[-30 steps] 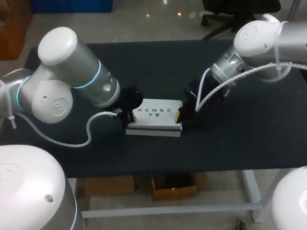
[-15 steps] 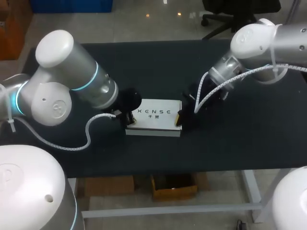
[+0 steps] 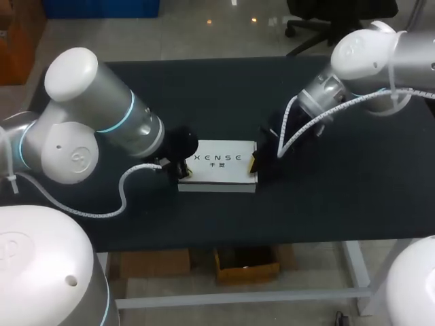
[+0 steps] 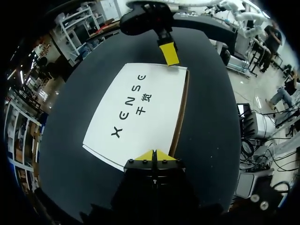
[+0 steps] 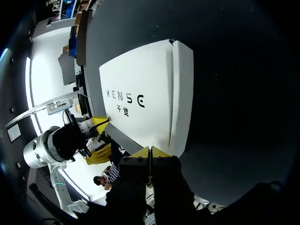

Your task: Assemble the packaging by folding the flat box into shape, placing the metal phone stand inside, and closing the box properly

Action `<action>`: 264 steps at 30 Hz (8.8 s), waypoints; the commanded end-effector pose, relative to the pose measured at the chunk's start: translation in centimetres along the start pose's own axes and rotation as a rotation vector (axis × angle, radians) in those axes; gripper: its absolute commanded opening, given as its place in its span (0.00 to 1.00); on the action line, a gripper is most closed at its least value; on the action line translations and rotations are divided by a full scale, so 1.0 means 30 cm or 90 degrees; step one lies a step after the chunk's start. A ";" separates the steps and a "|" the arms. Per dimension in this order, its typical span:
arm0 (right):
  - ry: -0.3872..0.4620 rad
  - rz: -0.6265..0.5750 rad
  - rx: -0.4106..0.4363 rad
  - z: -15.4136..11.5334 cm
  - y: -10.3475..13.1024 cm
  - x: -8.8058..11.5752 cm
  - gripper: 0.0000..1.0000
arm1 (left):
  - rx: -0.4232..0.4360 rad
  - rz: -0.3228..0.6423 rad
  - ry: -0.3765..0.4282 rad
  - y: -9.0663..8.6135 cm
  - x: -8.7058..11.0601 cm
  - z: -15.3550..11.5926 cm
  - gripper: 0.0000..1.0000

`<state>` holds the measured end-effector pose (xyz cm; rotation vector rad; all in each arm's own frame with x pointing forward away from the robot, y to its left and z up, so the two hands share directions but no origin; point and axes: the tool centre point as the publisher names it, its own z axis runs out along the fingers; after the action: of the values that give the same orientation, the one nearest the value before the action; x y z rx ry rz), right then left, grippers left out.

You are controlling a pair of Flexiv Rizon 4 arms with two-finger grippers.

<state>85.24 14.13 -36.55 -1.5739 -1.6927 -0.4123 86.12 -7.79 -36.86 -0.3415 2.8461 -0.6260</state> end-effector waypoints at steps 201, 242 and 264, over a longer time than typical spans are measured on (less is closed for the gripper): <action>-0.104 -0.823 -0.544 -0.666 0.034 -0.221 1.00 | -0.235 -0.844 -0.131 -0.266 -0.303 0.304 1.00; -0.104 -0.823 -0.544 -0.666 0.034 -0.221 1.00 | -0.228 -0.851 -0.112 -0.300 -0.942 0.409 1.00; -0.104 -0.823 -0.544 -0.666 0.034 -0.221 1.00 | 0.019 -0.711 -0.157 -0.128 -0.484 0.070 1.00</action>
<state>92.11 -4.03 -28.55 -0.7237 -2.7013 -1.8535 108.94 -10.47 -36.14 -2.0540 2.4257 -0.2737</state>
